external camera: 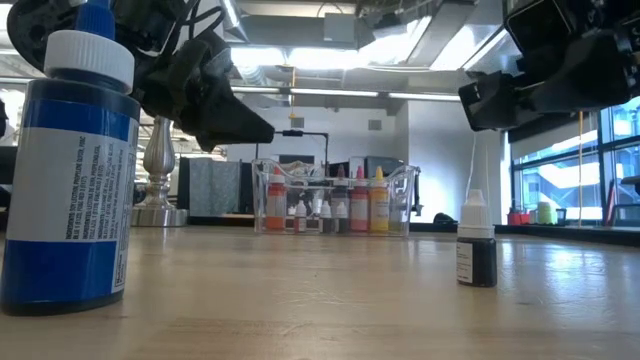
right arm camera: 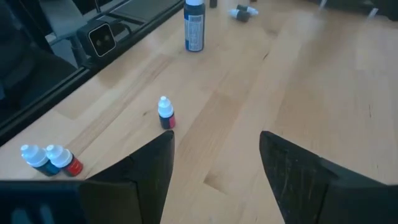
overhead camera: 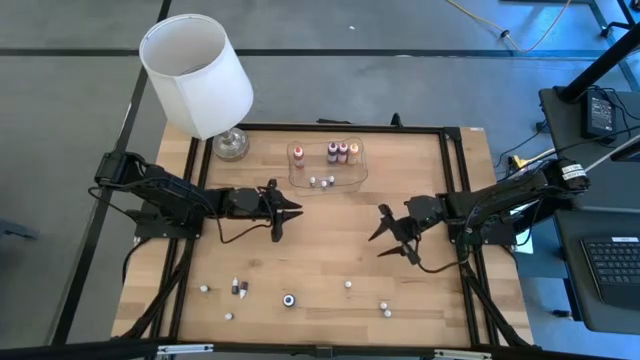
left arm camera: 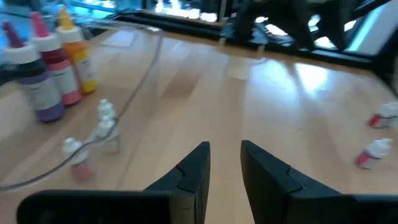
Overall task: Pick & Place food coloring
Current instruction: Put the left small blue food coloring bottle into the transparent bin
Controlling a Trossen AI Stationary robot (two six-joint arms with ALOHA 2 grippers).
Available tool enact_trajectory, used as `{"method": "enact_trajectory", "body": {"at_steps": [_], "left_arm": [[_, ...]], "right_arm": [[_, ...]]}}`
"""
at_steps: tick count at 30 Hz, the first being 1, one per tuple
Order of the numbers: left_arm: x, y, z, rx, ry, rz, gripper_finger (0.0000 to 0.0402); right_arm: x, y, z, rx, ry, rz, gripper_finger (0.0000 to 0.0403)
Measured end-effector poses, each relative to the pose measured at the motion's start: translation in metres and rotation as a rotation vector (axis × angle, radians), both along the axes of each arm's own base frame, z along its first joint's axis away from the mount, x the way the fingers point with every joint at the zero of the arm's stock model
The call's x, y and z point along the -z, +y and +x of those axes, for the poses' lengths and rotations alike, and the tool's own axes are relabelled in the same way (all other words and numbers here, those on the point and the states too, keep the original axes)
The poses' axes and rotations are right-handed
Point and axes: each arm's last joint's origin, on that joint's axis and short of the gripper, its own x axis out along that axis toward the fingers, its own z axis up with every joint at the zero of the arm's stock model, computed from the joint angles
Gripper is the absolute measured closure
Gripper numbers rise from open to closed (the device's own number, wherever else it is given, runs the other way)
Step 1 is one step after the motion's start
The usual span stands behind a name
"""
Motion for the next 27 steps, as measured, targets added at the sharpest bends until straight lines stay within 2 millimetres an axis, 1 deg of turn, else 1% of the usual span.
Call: {"method": "enact_trajectory", "body": {"at_steps": [3,10,14,16,23,27], "left_arm": [[-0.0033,-0.0013,0.0011,0.037,-0.035,-0.012,0.0315],[-0.0034,-0.0014,0.0012,0.044,-0.036,-0.017,0.0315],[-0.0039,-0.0016,0.0013,0.039,-0.046,-0.056,0.0313],[-0.0039,-0.0015,0.0013,0.036,-0.047,-0.066,0.0305],[-0.0034,-0.0015,0.0012,0.043,-0.039,-0.038,0.0242],[-0.0034,-0.0030,0.0013,0.073,-0.044,-0.123,0.0227]], "right_arm": [[-0.0002,0.0000,0.0001,-0.001,-0.003,-0.001,0.0166],[-0.0002,-0.0001,0.0001,0.000,-0.004,-0.002,0.0166],[-0.0002,-0.0001,0.0001,0.000,-0.004,-0.003,0.0166],[-0.0001,-0.0001,0.0002,0.000,-0.004,-0.003,0.0166],[0.0002,-0.0012,0.0006,0.034,-0.005,-0.021,0.0166],[0.0003,-0.0014,0.0006,0.040,-0.004,-0.023,0.0166]]}}
